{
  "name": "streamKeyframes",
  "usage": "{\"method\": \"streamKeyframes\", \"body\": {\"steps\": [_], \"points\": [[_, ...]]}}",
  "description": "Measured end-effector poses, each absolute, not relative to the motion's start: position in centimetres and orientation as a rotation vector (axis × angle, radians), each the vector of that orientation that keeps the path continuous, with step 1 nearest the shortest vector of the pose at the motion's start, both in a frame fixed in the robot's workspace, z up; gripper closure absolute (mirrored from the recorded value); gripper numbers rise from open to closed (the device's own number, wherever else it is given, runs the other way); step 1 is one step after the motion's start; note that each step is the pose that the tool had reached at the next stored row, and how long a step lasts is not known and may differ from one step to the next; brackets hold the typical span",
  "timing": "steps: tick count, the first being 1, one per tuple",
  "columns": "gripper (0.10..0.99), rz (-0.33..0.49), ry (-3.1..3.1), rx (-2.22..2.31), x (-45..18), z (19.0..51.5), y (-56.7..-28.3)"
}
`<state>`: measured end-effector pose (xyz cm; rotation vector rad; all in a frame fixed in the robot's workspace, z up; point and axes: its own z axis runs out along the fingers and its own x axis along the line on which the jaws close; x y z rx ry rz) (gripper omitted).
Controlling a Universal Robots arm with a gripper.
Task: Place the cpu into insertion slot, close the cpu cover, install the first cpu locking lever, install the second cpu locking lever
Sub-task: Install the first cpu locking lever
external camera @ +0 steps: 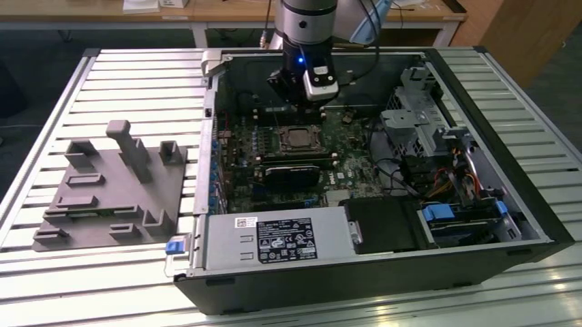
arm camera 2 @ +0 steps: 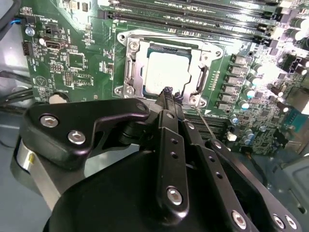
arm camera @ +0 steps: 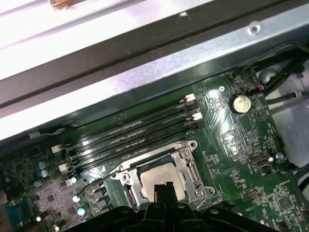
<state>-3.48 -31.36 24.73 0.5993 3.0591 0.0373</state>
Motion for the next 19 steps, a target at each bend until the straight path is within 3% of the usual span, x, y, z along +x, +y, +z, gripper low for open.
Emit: {"method": "streamKeyframes", "body": {"steps": [19], "points": [[0.98,0.042,3.115,0.197,-3.48,25.16,-31.36]]}}
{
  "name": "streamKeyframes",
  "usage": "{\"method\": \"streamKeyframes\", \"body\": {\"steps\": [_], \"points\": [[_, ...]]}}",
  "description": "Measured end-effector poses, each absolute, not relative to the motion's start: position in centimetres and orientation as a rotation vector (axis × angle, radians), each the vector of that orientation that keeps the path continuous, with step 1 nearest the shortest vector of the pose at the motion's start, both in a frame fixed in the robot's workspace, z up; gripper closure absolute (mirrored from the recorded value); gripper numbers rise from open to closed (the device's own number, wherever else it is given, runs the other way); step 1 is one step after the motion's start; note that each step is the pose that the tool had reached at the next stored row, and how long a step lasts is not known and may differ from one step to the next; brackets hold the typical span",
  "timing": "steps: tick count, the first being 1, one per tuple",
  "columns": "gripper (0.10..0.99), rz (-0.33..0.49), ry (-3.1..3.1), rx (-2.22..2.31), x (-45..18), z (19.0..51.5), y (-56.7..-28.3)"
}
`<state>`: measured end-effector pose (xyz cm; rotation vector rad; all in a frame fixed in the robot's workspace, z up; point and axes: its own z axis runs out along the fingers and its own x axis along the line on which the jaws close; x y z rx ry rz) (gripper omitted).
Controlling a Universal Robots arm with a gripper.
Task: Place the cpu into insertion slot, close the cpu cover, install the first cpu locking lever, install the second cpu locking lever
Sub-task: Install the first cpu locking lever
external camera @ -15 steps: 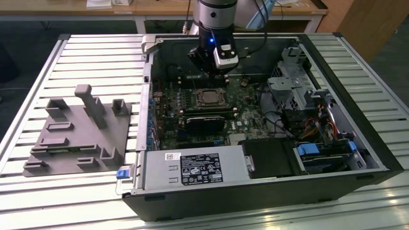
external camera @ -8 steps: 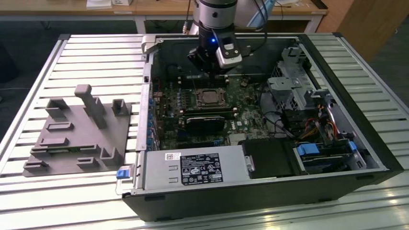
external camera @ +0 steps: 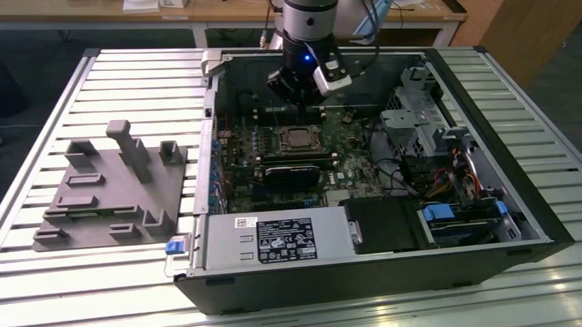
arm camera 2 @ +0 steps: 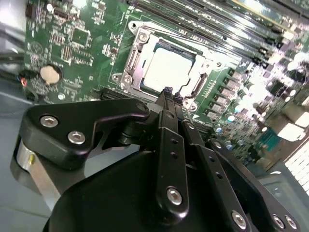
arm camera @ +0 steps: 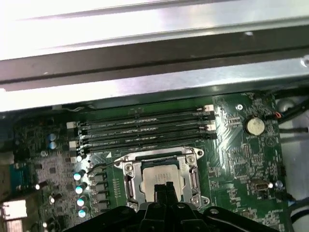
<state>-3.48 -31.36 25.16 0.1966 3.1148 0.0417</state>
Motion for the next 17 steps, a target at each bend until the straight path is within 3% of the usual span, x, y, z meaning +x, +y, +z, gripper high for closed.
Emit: {"method": "streamKeyframes", "body": {"steps": [17], "points": [[0.98,0.045,3.122,-0.087,-3.85,25.14,-31.4]]}}
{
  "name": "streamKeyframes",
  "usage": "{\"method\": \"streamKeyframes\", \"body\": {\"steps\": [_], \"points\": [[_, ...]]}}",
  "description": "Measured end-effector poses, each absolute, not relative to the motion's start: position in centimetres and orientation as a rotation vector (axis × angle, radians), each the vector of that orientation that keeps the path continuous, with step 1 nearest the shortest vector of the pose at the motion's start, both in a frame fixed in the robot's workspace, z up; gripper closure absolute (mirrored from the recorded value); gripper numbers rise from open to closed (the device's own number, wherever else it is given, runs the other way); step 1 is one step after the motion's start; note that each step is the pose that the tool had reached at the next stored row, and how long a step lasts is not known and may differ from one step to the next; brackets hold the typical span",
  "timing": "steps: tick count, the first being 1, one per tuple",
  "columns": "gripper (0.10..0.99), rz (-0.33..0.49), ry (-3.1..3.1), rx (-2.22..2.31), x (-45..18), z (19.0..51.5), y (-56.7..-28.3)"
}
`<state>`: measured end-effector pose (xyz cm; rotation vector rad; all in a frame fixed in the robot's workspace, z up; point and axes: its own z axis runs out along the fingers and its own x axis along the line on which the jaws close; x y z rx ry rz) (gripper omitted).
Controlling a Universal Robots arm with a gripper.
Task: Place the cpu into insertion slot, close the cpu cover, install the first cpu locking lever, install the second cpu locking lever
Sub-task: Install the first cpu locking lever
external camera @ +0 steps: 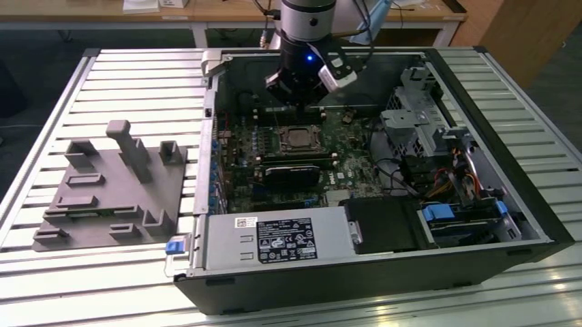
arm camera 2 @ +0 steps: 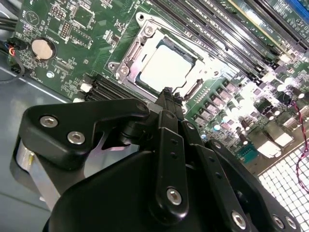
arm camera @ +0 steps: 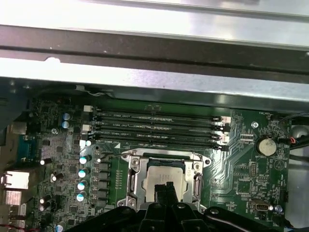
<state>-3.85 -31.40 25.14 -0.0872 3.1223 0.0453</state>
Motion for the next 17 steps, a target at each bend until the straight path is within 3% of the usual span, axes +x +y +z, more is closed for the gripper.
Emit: {"method": "streamKeyframes", "body": {"steps": [17], "points": [[0.98,0.045,3.122,-0.087,-6.3,25.1,-32.0]]}}
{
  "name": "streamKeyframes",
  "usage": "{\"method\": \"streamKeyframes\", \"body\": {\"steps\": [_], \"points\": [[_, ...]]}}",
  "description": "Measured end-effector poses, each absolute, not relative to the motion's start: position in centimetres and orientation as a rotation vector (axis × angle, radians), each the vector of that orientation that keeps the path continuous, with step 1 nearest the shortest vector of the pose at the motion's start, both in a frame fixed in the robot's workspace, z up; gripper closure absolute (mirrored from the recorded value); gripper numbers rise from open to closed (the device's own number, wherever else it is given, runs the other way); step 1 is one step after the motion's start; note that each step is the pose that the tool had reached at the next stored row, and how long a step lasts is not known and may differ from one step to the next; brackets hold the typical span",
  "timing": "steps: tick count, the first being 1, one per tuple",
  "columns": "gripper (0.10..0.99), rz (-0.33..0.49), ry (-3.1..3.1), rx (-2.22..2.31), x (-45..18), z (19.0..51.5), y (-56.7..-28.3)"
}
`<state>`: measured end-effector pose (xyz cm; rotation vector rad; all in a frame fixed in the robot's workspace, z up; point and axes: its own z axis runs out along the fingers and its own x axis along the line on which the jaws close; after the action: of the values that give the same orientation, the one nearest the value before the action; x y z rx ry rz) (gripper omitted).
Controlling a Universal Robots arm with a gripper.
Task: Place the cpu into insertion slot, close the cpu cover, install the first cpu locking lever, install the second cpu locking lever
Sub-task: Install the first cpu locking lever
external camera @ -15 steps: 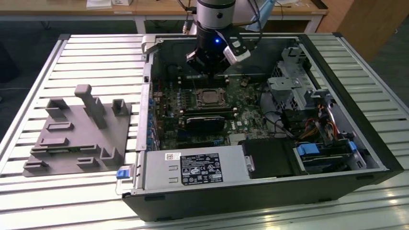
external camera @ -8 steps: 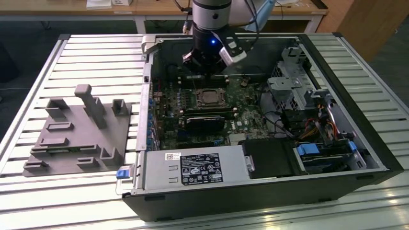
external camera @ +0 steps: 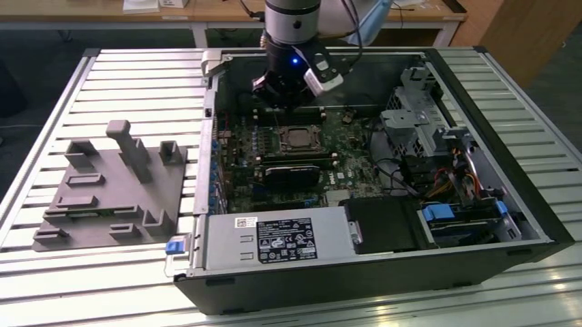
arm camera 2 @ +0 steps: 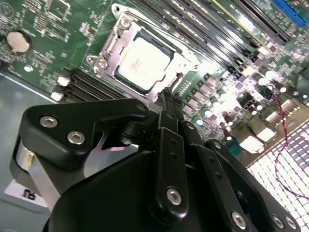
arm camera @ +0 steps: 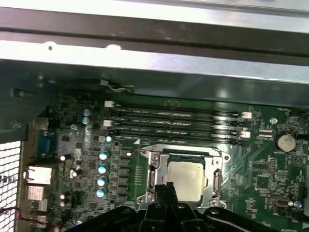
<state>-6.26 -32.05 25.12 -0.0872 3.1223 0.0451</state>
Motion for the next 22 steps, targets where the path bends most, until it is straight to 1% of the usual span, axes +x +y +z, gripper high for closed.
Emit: {"method": "streamKeyframes", "body": {"steps": [7,22], "points": [[0.98,0.045,3.122,-0.087,-8.2,25.1,-32.1],[0.98,0.045,3.122,-0.087,-9.6,25.1,-32.1]]}}
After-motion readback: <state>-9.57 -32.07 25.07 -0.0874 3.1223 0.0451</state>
